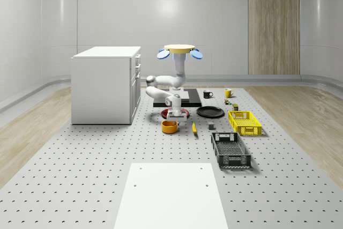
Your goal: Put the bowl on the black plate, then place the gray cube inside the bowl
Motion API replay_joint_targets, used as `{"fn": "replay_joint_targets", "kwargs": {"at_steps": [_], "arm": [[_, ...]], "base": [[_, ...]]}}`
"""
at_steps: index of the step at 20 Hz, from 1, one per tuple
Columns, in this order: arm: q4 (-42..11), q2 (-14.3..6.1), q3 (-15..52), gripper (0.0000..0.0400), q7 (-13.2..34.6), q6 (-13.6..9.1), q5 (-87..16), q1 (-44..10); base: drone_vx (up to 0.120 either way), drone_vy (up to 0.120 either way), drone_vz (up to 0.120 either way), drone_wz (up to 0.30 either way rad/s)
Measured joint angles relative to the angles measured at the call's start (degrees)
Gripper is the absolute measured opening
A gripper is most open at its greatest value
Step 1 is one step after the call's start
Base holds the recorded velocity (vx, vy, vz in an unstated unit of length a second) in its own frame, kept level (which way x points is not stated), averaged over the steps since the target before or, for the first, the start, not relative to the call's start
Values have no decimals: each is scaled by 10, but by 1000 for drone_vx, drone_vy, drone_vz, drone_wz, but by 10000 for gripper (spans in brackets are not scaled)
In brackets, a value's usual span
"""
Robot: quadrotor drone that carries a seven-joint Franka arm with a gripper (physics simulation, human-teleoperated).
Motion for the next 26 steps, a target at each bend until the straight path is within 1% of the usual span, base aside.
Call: {"fn": "replay_joint_targets", "kwargs": {"at_steps": [1,5,6,14,26], "arm": [[-2,0,4,106,0,-2,4,1],[-11,-2,26,102,1,-11,24,5],[-12,-3,30,102,1,-13,28,6],[-18,-7,46,100,2,-17,44,8],[-18,-11,49,100,3,-14,49,6]], "base": [[0,0,40,0],[0,0,120,0],[-40,120,120,0],[-120,120,120,0],[-120,120,3,0]]}}
